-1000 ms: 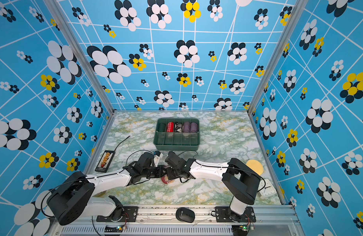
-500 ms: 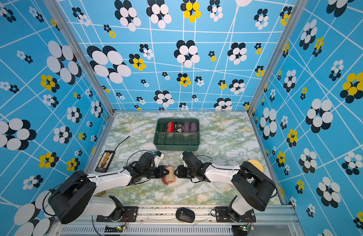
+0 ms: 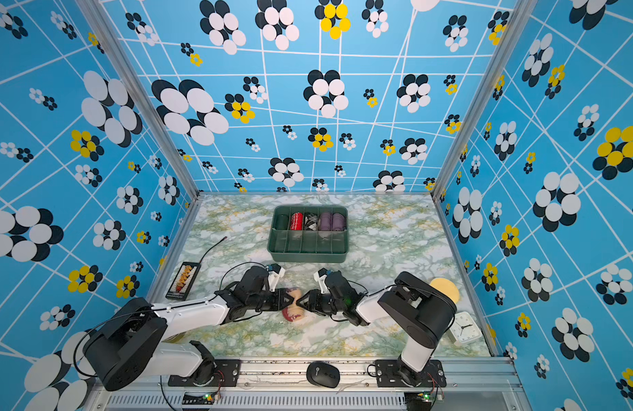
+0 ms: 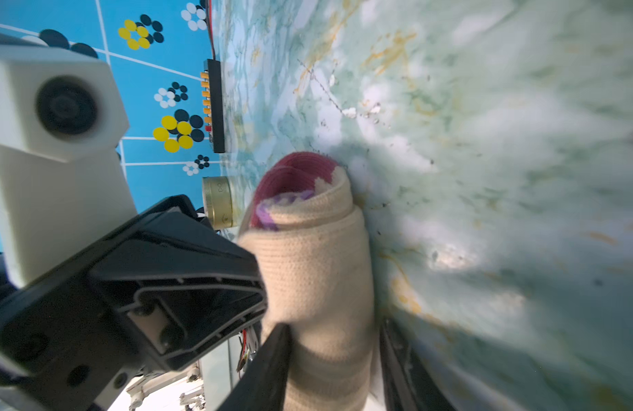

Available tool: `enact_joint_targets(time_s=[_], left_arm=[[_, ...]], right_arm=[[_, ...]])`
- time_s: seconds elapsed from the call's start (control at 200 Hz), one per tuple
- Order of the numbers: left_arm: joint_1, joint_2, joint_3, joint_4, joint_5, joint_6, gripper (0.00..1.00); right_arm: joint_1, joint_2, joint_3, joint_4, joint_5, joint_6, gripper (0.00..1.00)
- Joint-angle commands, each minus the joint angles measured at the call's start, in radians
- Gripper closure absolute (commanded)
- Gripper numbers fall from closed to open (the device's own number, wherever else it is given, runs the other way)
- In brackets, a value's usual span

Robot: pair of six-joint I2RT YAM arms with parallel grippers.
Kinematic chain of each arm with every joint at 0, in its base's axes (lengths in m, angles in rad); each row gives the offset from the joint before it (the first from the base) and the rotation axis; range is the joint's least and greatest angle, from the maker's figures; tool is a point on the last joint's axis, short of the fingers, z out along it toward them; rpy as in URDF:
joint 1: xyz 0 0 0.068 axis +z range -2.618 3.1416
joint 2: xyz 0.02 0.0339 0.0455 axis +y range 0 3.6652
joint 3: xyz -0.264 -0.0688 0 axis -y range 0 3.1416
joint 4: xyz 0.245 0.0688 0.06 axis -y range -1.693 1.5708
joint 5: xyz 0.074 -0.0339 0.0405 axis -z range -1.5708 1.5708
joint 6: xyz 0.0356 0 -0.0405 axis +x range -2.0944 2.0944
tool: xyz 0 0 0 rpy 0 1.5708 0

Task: Roll the socks

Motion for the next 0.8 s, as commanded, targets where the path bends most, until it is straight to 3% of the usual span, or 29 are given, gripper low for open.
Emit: enact_joint_targets(time_s=[0.0, 0.455, 0.64, 0.795], left_arm=[[-0.016, 0.053, -0.066, -0.217, -0.011, 0.022, 1.0], [-0.016, 0.066, -0.054, -0.2, -0.005, 0.019, 1.0], [-0.016, 0.065, -0.055, -0.191, -0.003, 0.015, 1.0], [-0.015, 0.052, -0.051, -0.197, -0.005, 0.013, 1.0]], right_arm=[[0.006, 0.036, -0.02, 0.079, -0.015, 0.046, 0.54], [0.058, -0.008, 0.088, -0.282, 0.046, -0.093, 0.57], [0.092, -0.014, 0.15, -0.394, 0.082, -0.145, 0.76], [0.127, -0.064, 0.219, -0.585, 0.188, -0.233, 0.89]])
